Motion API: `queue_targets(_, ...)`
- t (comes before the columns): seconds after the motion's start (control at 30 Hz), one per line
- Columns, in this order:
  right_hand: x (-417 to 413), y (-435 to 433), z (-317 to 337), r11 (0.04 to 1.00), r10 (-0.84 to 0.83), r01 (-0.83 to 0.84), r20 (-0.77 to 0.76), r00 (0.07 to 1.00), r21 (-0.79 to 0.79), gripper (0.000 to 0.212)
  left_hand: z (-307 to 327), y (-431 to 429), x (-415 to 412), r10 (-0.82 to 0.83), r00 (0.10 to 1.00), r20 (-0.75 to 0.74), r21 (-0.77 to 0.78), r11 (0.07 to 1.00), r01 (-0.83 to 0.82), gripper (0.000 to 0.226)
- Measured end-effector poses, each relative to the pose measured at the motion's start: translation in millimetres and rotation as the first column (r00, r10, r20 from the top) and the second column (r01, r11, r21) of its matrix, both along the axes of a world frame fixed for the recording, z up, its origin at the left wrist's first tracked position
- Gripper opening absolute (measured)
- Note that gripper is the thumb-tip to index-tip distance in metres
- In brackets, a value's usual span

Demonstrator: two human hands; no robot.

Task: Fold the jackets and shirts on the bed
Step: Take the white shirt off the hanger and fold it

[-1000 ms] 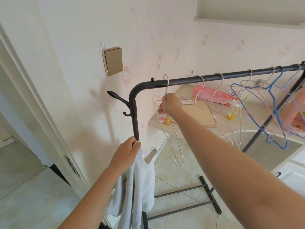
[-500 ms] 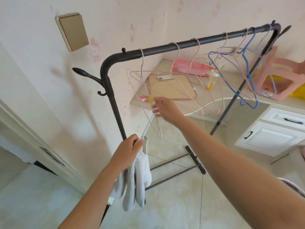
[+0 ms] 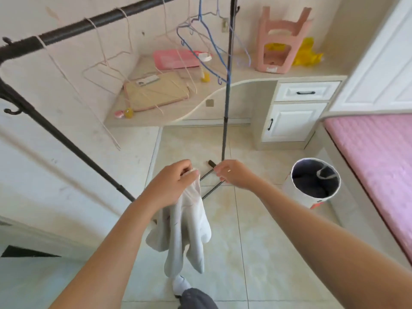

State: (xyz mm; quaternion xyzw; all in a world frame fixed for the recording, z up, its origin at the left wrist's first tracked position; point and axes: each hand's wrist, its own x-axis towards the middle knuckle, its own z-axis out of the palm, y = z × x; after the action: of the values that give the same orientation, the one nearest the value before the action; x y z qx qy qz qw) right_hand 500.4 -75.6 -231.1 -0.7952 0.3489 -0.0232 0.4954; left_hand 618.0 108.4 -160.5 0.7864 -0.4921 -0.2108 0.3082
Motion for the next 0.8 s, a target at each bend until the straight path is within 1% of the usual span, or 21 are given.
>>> queue_targets(0.03,-39,-8,-9,0.999,-0.047,0.047,0.002,0.999,0.004,0.019,2,-13,-29,-0.048,0.999,0.000,0.004,0.999,0.048,0.036)
queue_targets(0.07,-50,-12,-16,0.998,-0.061,0.061,0.005,0.998,0.000,0.022,7,-16,-37,-0.058,0.998,0.004,-0.015,0.998,0.059,0.036)
queue_targets(0.13,-105,-23,-32,0.992,-0.128,0.128,-0.017,0.992,-0.018,0.032,11,-35,-77,-0.135,0.991,-0.001,-0.027,0.991,0.135,0.036)
queue_targets(0.2,-152,-33,-43,0.987,-0.160,0.160,-0.044,0.986,-0.015,0.042,17,-50,-108,-0.200,0.980,0.003,-0.043,0.979,0.200,0.037)
queue_targets(0.27,-201,-44,-45,0.979,-0.202,0.204,-0.058,0.978,0.017,0.049,22,-69,-140,-0.278,0.960,0.010,-0.058,0.959,0.278,0.039)
queue_targets(0.33,-234,-52,-45,0.967,-0.248,0.250,-0.049,0.968,0.043,0.056,28,-82,-159,-0.326,0.945,0.006,-0.085,0.942,0.325,0.039)
queue_targets(0.4,-270,-59,-43,0.962,-0.274,0.274,-0.044,0.961,-0.009,0.061,33,-102,-181,-0.405,0.914,-0.008,-0.106,0.910,0.402,0.040)
queue_targets(0.5,-318,-66,-35,0.956,-0.281,0.270,-0.100,0.954,-0.112,0.056,40,-138,-213,-0.502,0.864,-0.031,-0.149,0.857,0.493,0.042)
queue_targets(0.53,-335,-70,-34,0.953,-0.290,0.277,-0.102,0.952,-0.124,0.049,42,-152,-223,-0.528,0.849,-0.030,-0.167,0.840,0.516,0.043)
queue_targets(0.63,-381,-85,-33,0.928,-0.373,0.366,-0.135,0.918,-0.077,0.016,42,-196,-247,-0.583,0.812,-0.040,-0.196,0.801,0.565,0.040)
queue_targets(0.67,-397,-90,-33,0.908,-0.419,0.414,-0.134,0.898,-0.069,0.012,41,-212,-253,-0.603,0.796,-0.051,-0.194,0.788,0.584,0.040)
queue_targets(0.73,-425,-101,-34,0.852,-0.523,0.513,-0.150,0.839,-0.105,0.010,33,-243,-261,-0.621,0.780,-0.083,-0.182,0.779,0.600,0.043)
queue_targets(0.8,-454,-108,-30,0.782,-0.623,0.596,-0.181,0.761,-0.182,0.021,20,-275,-267,-0.637,0.763,-0.110,-0.154,0.769,0.620,0.052)
